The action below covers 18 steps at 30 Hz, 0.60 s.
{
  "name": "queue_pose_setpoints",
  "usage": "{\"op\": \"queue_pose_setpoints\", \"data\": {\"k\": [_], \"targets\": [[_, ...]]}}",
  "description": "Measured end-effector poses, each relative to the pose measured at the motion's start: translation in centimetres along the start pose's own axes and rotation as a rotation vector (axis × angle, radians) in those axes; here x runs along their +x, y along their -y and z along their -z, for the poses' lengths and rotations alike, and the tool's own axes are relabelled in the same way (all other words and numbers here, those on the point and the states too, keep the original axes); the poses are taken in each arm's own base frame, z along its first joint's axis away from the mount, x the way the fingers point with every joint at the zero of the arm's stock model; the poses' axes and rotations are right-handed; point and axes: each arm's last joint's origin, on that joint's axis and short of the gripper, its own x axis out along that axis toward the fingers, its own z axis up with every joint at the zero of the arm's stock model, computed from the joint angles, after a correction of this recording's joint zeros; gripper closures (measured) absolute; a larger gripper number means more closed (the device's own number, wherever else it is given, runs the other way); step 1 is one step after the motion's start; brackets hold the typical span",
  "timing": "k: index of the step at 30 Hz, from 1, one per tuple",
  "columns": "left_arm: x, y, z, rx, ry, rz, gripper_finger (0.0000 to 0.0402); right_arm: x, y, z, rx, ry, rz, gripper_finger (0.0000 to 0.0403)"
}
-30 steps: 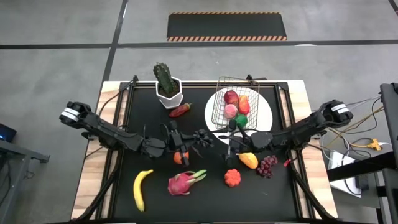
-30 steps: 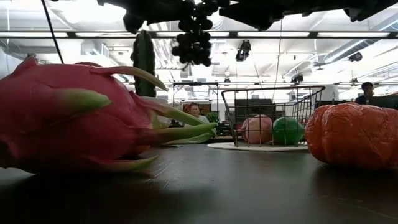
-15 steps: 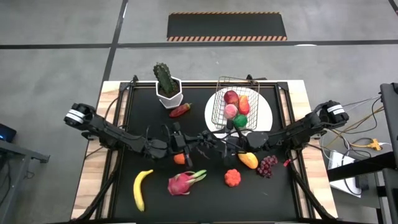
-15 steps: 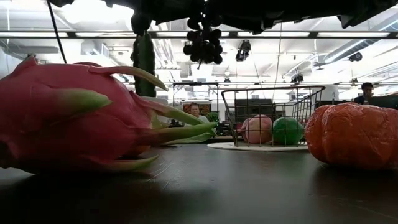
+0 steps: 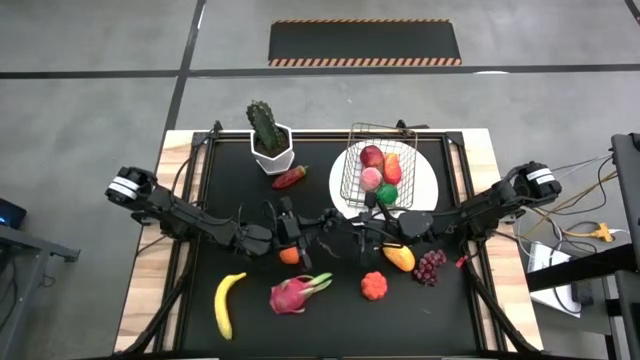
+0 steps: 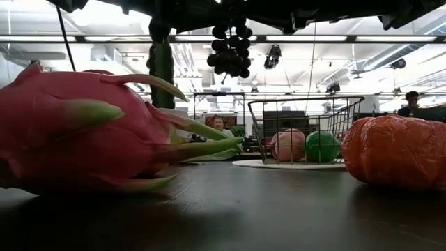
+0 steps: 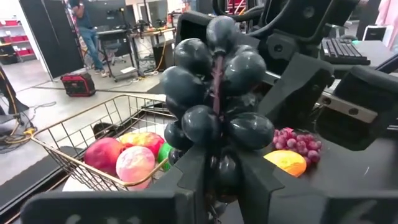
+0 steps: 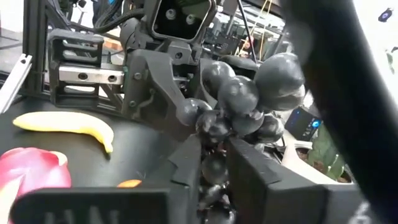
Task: Build produce basket
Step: Put the black grapes into the wire basket
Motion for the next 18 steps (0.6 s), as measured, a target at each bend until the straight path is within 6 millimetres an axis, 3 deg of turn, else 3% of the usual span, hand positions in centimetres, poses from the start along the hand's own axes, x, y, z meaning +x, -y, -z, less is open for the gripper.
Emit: {"op": "queue_pose_setpoints", "data": {"k": [5, 10, 18], "targets": [[0.0, 0.03, -0.06, 0.018, 0.002, 0.004, 0.0324, 0.0, 0.0, 0.0, -0.007, 0.0, 0.0, 0.0385], [0.0, 0.02, -0.04, 0.047, 0.001, 0.004, 0.0308, 0.06, 0.12, 0.07, -0.004, -0.002, 0.004, 0.0394], [-0.02, 0.03, -0.08, 0.047, 0.002, 0.004, 0.0337, 0.19, 0.44, 0.31, 0.048, -0.016, 0.011, 0.0382]]}}
